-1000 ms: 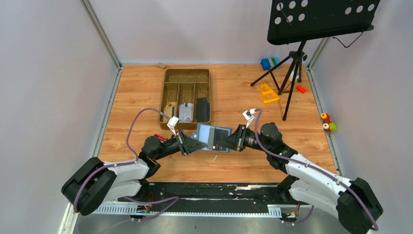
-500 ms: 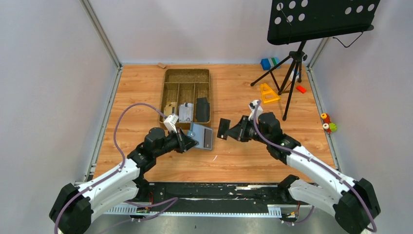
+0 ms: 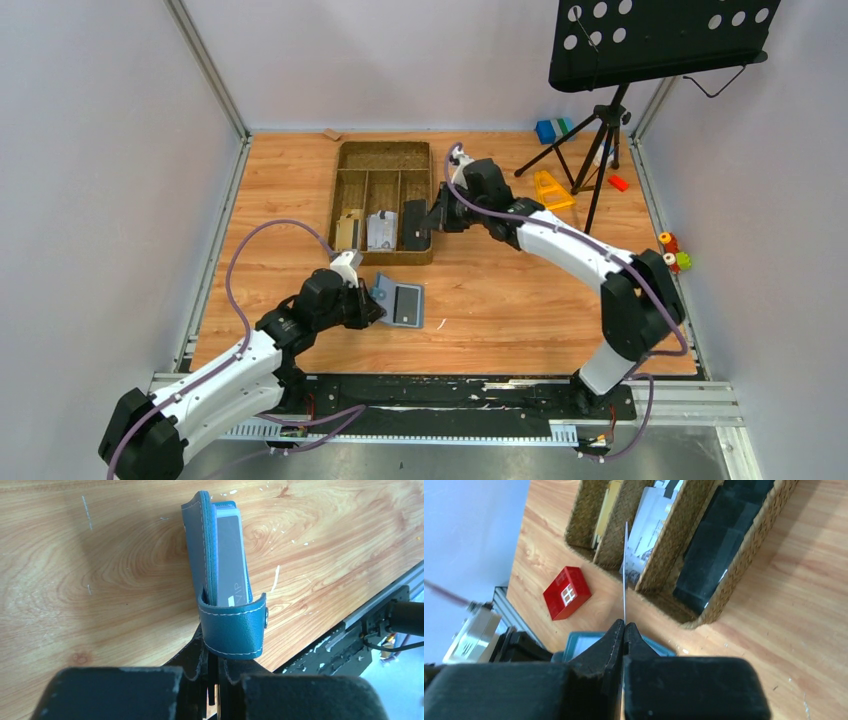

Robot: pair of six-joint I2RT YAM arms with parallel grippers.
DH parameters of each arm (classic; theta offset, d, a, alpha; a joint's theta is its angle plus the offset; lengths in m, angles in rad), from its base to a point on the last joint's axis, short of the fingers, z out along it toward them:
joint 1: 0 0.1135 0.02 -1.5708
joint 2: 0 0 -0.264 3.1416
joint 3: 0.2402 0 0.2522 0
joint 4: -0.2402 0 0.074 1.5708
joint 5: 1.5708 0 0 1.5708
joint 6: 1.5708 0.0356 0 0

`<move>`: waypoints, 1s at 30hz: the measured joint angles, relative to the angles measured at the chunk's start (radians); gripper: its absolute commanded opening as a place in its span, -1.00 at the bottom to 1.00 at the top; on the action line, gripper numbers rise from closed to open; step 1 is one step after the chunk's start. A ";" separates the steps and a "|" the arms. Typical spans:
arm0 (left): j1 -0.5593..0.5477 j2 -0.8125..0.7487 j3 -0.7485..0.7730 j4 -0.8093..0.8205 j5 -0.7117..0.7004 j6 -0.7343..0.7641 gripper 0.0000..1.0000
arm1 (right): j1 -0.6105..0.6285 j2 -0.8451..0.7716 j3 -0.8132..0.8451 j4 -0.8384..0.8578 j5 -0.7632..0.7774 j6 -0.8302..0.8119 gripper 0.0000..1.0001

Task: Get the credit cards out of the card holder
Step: Place the credit card in the storage box.

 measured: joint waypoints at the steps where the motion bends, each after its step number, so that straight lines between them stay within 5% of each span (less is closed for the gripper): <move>1: 0.000 0.000 0.000 -0.003 -0.001 0.008 -1.00 | 0.000 0.040 0.039 -0.014 0.001 -0.008 -1.00; 10: 0.000 -0.004 0.000 -0.029 -0.038 0.062 -1.00 | 0.000 0.279 0.271 -0.131 0.026 -0.058 -1.00; 22: 0.000 -0.073 0.000 -0.040 -0.087 0.086 -1.00 | -0.002 0.417 0.349 -0.204 0.044 -0.090 -0.99; 30: 0.000 -0.084 0.000 -0.047 -0.093 0.103 -1.00 | -0.006 0.470 0.403 -0.238 0.090 -0.092 -0.49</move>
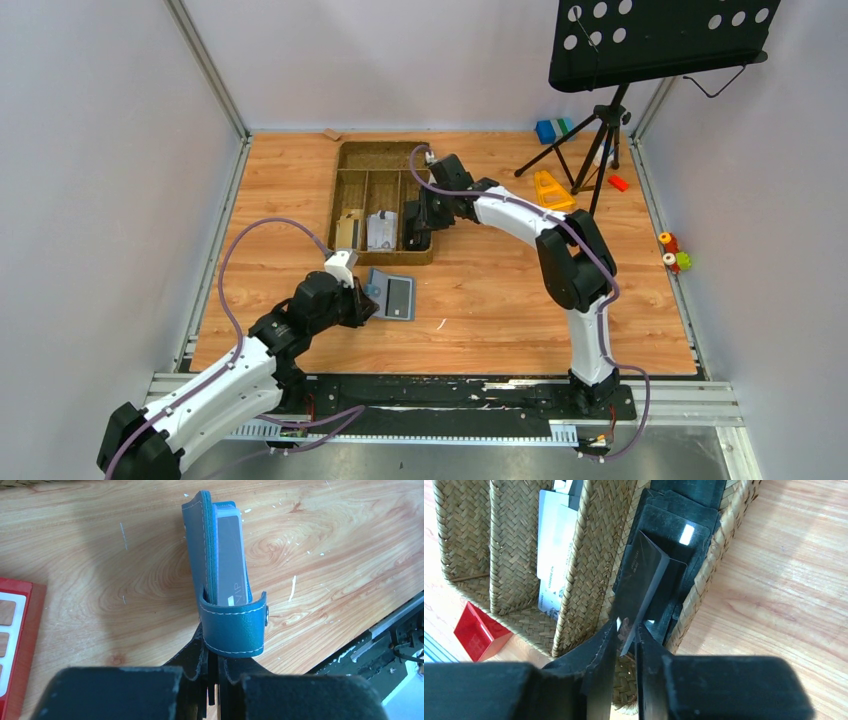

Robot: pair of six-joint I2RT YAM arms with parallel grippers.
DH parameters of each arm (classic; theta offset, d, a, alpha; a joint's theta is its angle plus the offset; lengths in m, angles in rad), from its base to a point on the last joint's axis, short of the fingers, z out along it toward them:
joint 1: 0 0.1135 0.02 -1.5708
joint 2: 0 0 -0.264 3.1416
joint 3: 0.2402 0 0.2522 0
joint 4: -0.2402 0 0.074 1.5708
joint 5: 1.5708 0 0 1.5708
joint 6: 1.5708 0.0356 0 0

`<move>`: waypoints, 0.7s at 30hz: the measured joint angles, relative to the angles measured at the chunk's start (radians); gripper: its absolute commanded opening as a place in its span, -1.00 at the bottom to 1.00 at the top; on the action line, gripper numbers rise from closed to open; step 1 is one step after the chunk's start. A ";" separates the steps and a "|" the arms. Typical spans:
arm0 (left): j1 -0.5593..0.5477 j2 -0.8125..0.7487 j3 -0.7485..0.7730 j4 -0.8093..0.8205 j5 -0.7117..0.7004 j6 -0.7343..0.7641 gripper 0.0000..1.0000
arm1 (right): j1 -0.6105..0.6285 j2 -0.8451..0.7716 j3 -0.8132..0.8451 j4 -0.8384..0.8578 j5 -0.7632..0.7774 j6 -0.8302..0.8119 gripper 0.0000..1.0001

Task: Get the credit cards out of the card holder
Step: Place the credit card in the storage box.

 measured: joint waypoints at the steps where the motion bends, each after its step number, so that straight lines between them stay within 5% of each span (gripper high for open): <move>1: 0.000 0.000 0.000 0.000 0.000 0.001 -1.00 | 0.000 0.000 0.000 -0.003 0.006 -0.002 -0.39; 8: 0.000 -0.005 0.000 0.000 0.004 0.007 -1.00 | 0.000 -0.082 -0.067 0.029 0.028 -0.031 -0.18; 21: 0.000 -0.090 -0.022 -0.001 -0.018 -0.050 -1.00 | -0.025 -0.587 -0.482 0.173 0.070 -0.081 -0.12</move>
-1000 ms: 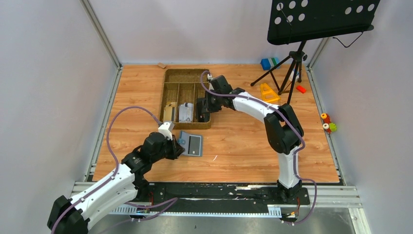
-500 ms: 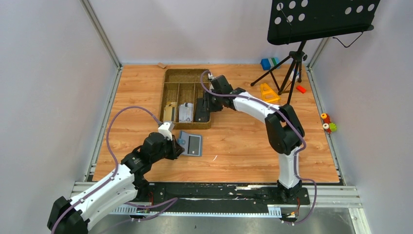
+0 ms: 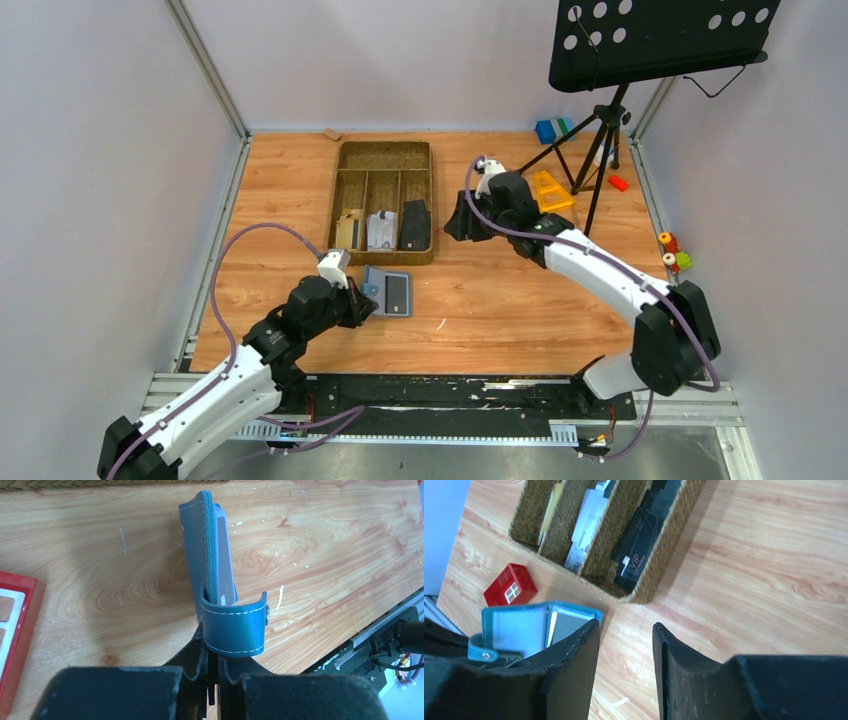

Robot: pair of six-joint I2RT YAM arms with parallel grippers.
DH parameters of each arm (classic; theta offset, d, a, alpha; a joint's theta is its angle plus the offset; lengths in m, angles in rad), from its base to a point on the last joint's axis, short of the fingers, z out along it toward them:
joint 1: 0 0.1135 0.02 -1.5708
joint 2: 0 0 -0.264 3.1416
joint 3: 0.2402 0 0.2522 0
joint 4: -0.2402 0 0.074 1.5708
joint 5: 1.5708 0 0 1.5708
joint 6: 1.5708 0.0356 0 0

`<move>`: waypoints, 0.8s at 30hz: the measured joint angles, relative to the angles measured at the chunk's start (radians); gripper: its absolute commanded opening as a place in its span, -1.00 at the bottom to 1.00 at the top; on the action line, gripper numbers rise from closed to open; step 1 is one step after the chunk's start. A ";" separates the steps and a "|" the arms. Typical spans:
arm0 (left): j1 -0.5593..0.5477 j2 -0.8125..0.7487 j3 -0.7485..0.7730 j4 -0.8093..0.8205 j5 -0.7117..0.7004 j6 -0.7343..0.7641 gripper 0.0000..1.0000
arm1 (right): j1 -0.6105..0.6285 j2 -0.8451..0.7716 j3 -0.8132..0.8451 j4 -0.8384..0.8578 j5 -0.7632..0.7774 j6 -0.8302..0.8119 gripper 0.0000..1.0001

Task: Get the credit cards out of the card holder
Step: Place the credit card in the storage box.

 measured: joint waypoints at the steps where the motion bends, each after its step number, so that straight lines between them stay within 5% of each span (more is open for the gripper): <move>1: 0.000 -0.001 -0.004 0.002 0.002 -0.009 -1.00 | -0.002 -0.032 -0.034 0.009 0.001 0.000 -0.11; 16: 0.000 0.028 -0.038 0.040 0.094 -0.023 -1.00 | -0.006 -0.478 -0.473 0.108 -0.036 0.041 0.04; 24: 0.000 0.015 -0.074 0.127 0.168 -0.035 -1.00 | -0.006 -0.628 -0.669 0.158 -0.086 0.151 0.90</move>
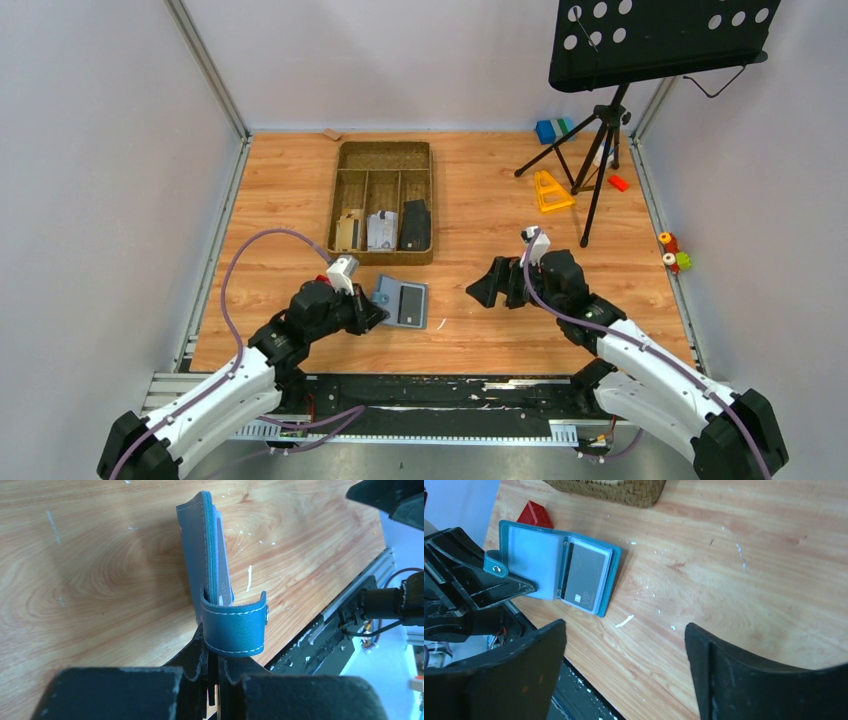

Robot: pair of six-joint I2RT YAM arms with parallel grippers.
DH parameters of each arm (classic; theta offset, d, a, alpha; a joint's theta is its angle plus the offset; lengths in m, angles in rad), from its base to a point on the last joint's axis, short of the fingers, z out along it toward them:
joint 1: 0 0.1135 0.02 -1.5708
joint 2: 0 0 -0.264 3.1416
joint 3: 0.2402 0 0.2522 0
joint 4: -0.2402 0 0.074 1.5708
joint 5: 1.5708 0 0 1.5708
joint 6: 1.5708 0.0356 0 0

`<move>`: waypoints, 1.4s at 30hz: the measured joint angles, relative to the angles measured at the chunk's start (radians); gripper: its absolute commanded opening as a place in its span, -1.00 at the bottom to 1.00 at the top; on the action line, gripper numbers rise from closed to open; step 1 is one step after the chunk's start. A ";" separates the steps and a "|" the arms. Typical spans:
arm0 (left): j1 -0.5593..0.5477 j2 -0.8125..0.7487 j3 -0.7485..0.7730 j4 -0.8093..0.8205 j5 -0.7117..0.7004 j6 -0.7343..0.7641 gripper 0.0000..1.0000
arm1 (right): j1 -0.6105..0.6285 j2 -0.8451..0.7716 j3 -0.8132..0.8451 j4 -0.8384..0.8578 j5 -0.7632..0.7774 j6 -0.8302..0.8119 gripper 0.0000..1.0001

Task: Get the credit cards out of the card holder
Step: Place the credit card in the storage box, then remove the credit card from the card holder.

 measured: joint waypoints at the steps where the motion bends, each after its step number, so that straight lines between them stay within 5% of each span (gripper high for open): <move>1: 0.000 -0.002 -0.014 0.025 0.010 -0.011 -1.00 | 0.000 -0.018 -0.018 0.000 -0.002 0.015 0.96; 13: 0.000 0.136 -0.038 0.183 0.055 -0.103 -1.00 | -0.001 -0.021 -0.056 0.034 -0.069 0.074 0.84; 21: 0.000 0.153 -0.036 0.291 0.058 -0.119 -1.00 | -0.001 -0.017 -0.101 0.098 -0.092 0.069 0.93; 33: -0.003 0.237 -0.112 0.639 0.112 -0.146 -1.00 | -0.001 0.108 -0.115 0.219 -0.216 0.054 0.90; 42: -0.016 0.190 -0.102 0.606 0.112 -0.129 -1.00 | -0.001 0.124 -0.118 0.277 -0.252 0.074 0.90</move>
